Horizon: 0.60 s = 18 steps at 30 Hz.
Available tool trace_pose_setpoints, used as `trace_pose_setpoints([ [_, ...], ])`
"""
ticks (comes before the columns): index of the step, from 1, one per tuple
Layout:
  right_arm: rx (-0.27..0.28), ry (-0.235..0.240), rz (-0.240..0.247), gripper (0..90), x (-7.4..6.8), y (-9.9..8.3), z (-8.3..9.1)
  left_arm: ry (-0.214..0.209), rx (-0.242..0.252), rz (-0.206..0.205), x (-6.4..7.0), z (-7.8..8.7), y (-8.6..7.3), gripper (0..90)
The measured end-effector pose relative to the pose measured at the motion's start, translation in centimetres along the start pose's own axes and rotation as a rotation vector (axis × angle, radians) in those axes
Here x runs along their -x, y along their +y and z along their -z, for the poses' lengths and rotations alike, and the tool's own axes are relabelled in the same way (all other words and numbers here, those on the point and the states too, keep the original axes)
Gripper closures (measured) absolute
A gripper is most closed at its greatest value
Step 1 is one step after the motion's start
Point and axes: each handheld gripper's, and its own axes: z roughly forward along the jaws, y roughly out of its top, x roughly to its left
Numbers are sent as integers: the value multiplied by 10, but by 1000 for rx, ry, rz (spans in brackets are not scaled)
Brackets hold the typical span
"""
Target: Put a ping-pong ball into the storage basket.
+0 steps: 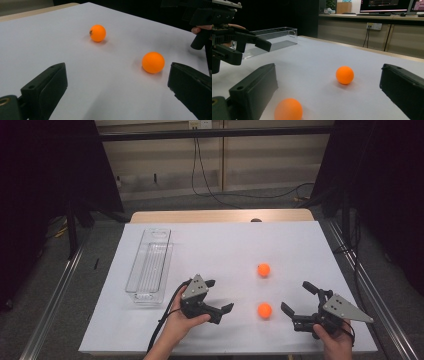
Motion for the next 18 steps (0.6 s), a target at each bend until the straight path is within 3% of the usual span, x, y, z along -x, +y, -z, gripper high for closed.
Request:
trace_pose_setpoints([
  [18,-1,4,5,11,0,0,-2,-8,-15,12,0,-11,1,28],
])
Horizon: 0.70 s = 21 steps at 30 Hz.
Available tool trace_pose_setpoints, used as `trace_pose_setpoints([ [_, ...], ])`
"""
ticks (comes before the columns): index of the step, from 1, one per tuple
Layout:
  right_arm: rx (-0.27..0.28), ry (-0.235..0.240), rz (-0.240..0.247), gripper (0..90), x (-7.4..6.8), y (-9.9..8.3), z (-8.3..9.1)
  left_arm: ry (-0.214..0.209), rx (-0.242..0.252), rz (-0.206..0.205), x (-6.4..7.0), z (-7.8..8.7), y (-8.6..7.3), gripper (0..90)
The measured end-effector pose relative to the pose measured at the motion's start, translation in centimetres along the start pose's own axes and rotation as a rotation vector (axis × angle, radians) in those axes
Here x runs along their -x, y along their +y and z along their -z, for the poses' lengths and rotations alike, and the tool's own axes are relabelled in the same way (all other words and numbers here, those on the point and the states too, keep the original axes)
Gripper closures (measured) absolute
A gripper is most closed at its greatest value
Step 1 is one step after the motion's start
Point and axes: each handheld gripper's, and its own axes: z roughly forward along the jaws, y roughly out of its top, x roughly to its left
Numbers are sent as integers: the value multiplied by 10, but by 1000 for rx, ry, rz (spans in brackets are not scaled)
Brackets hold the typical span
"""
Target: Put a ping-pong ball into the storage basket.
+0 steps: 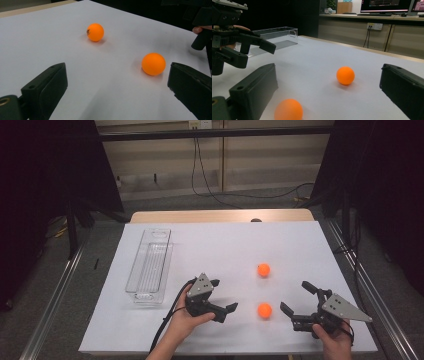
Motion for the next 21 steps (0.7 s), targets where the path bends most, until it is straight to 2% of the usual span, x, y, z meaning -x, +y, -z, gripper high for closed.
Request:
trace_pose_setpoints([
  [21,-4,27,8,11,-3,1,-7,-11,-17,5,0,-6,0,29],
])
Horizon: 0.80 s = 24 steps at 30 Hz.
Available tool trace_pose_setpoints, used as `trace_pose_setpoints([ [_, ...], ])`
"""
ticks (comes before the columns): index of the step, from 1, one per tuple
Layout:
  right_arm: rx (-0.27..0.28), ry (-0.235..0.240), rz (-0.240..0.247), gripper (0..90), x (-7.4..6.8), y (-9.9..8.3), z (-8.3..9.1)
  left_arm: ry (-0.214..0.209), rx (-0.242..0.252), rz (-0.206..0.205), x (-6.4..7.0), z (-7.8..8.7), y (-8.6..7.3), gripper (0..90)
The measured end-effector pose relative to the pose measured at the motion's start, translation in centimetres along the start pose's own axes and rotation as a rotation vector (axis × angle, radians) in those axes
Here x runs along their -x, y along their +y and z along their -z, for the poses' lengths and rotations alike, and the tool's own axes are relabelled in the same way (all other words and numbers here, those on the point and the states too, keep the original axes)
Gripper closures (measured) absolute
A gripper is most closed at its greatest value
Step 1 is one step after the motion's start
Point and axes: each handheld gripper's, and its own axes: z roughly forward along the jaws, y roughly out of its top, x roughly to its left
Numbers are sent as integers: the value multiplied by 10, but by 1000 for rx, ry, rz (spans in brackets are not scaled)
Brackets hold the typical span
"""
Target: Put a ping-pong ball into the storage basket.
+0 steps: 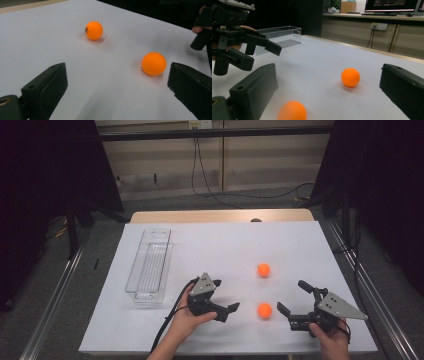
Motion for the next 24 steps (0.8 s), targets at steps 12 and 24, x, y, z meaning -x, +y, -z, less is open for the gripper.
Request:
trace_pose_setpoints([
  [12,0,-10,-1,12,2,0,2,-25,-15,-15,7,-7,4,29],
  [24,-4,-10,-3,12,2,-1,1,-53,-40,-27,13,-18,6,29],
])
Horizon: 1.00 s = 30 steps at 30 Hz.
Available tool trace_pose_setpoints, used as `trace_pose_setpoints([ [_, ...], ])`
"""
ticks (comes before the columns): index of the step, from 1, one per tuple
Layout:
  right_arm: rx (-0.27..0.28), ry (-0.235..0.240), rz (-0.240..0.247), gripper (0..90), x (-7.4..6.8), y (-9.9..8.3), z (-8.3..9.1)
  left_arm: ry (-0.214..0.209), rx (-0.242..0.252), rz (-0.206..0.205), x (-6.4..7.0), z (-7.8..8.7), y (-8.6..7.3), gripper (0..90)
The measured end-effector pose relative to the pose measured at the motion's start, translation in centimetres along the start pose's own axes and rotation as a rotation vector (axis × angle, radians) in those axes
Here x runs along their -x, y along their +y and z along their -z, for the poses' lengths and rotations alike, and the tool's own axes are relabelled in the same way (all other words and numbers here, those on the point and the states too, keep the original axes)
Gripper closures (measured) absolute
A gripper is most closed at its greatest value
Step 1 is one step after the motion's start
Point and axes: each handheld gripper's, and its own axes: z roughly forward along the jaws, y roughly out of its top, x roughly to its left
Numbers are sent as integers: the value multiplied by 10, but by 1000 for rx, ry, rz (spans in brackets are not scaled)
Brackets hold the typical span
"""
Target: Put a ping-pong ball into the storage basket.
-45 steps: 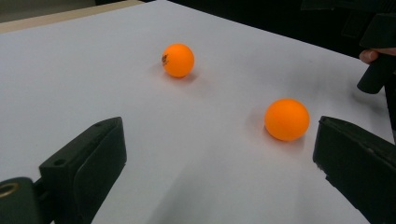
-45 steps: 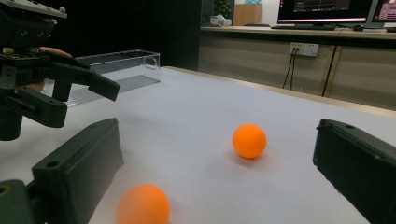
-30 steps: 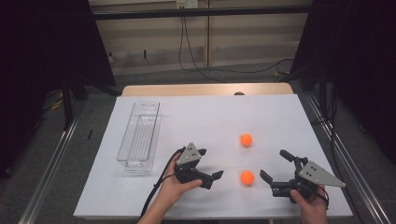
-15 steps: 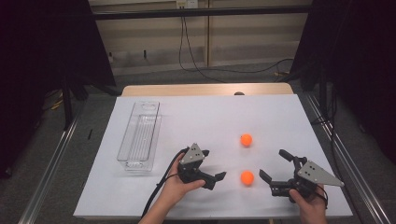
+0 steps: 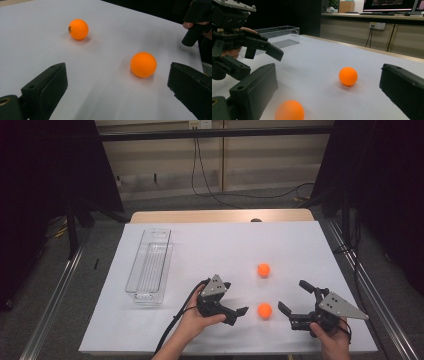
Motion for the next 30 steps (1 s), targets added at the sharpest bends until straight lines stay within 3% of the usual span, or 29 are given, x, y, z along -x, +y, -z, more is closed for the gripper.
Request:
trace_pose_setpoints([
  [30,-2,3,-2,12,1,0,0,-30,-47,-1,8,-24,3,29],
])
